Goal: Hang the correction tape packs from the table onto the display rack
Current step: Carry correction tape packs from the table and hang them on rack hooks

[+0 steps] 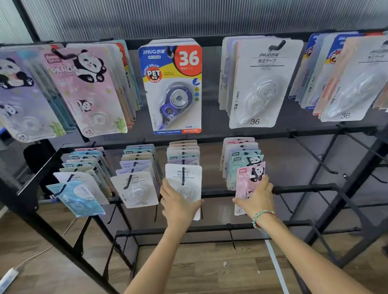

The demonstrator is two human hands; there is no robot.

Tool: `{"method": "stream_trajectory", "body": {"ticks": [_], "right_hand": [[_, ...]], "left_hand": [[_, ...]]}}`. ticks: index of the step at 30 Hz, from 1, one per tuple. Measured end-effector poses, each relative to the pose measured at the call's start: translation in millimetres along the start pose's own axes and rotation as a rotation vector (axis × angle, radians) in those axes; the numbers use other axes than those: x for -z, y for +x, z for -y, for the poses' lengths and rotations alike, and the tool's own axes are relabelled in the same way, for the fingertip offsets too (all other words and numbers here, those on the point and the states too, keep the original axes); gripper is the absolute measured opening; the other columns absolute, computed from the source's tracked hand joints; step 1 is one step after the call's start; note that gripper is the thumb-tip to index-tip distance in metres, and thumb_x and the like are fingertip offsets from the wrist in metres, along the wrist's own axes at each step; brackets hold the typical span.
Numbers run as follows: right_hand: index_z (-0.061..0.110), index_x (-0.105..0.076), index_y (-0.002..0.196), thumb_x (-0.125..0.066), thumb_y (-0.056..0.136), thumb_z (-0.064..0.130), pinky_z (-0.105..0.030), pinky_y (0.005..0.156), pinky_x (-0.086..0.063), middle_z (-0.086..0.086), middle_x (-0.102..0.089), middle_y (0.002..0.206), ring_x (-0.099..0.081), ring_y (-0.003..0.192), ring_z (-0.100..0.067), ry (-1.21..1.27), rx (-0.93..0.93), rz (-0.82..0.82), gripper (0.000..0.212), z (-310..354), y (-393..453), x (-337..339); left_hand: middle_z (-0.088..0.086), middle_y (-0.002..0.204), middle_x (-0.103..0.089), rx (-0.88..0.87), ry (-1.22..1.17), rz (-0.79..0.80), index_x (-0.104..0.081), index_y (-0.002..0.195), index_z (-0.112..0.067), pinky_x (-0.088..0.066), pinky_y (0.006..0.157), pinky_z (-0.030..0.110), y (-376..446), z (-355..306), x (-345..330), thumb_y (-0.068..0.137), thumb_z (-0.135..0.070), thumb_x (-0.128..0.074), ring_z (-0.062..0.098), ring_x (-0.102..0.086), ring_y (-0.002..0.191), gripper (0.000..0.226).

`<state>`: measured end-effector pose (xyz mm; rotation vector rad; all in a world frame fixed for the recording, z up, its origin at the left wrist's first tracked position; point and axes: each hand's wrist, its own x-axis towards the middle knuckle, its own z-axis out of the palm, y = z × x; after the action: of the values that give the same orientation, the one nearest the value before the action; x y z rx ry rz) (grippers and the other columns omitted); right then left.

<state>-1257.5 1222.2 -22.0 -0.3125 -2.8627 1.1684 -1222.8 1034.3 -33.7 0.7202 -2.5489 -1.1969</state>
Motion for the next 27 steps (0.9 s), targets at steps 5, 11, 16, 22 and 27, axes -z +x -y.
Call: {"method": "stream_trajectory", "body": {"ticks": [5, 11, 16, 22, 27], "right_hand": [[0.001, -0.023, 0.143, -0.082, 0.072, 0.023, -0.043, 0.108, -0.035, -0.019, -0.022, 0.145, -0.032, 0.131, -0.035, -0.065, 0.038, 0.016, 0.095, 6.0, 18.3, -6.3], [0.006, -0.032, 0.143, -0.079, 0.074, 0.035, -0.034, 0.101, -0.038, -0.012, -0.009, 0.15, -0.026, 0.126, -0.026, -0.151, 0.071, -0.013, 0.089, 3.8, 28.8, -13.0], [0.008, -0.023, 0.148, -0.079, 0.075, 0.029, -0.039, 0.105, -0.035, -0.017, -0.001, 0.156, -0.022, 0.135, -0.032, -0.108, 0.055, -0.004, 0.095, 3.5, 24.7, -10.8], [0.003, 0.008, 0.15, -0.083, 0.071, 0.034, -0.041, 0.099, -0.041, -0.02, -0.021, 0.148, -0.033, 0.132, -0.034, -0.042, -0.044, -0.018, 0.124, -0.6, 8.4, -8.8], [0.002, 0.002, 0.15, -0.076, 0.076, 0.042, -0.042, 0.106, -0.034, -0.017, -0.02, 0.151, -0.03, 0.136, -0.032, -0.132, 0.003, 0.008, 0.115, 2.0, -16.1, -2.4]], "left_hand": [[0.017, 0.146, -0.025, 0.014, -0.069, -0.026, -0.007, 0.148, -0.005, -0.03, 0.108, 0.05, 16.9, -3.7, -11.0, 0.059, -0.028, -0.091, 0.034, -0.029, 0.134, 0.125], [0.012, 0.15, -0.023, 0.024, -0.142, -0.034, -0.007, 0.15, -0.006, -0.032, 0.11, 0.047, 22.6, -2.8, -15.4, 0.06, -0.027, -0.091, 0.03, -0.028, 0.138, 0.125], [0.011, 0.153, -0.023, 0.021, -0.094, -0.051, -0.003, 0.152, -0.009, -0.034, 0.11, 0.052, 20.2, -2.3, -12.2, 0.057, -0.036, -0.092, 0.029, -0.027, 0.141, 0.133], [0.01, 0.156, -0.015, -0.003, -0.025, -0.035, 0.007, 0.153, -0.013, -0.032, 0.111, 0.055, 9.1, 3.5, 0.3, 0.056, -0.048, -0.089, 0.028, -0.021, 0.144, 0.141], [0.011, 0.158, -0.01, -0.087, 0.023, -0.039, -0.001, 0.153, -0.011, -0.026, 0.115, 0.049, -8.6, 6.2, 17.9, 0.067, -0.044, -0.084, 0.029, -0.016, 0.145, 0.124]]}}
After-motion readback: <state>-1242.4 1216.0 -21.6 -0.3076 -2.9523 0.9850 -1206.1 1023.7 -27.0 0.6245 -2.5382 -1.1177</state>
